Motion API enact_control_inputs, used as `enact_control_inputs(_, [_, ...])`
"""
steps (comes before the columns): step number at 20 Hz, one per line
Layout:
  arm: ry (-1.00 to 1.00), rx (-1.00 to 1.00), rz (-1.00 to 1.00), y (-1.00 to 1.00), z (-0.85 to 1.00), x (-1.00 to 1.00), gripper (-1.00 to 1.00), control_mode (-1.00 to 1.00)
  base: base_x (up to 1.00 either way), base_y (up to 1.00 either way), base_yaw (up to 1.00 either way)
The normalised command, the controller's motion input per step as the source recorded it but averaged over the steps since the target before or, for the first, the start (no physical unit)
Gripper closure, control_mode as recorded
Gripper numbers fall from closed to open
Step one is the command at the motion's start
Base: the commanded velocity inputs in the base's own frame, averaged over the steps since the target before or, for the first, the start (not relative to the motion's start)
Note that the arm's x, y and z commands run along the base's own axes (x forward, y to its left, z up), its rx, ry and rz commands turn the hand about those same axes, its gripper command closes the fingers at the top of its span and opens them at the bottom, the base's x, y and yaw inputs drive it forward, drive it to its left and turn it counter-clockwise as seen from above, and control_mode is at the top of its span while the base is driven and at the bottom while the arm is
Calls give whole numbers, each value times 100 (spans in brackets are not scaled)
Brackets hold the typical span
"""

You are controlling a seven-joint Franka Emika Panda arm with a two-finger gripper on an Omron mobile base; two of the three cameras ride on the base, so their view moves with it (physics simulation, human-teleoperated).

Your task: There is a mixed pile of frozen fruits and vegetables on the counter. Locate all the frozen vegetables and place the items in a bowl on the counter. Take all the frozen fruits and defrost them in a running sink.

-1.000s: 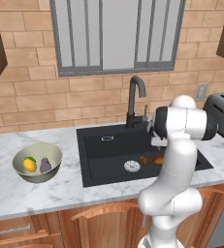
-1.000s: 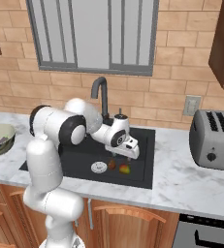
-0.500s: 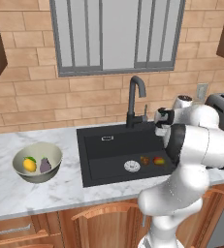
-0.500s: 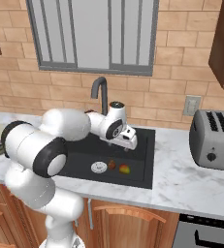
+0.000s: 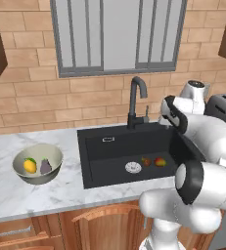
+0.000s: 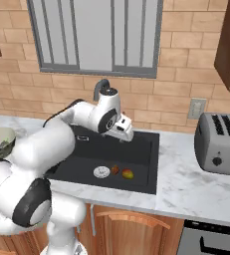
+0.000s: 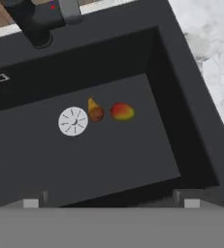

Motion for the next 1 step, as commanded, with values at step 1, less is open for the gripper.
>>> enact_control_inputs(1, [-6,4,0,16,89,-55,-100,-100,0,0,0])
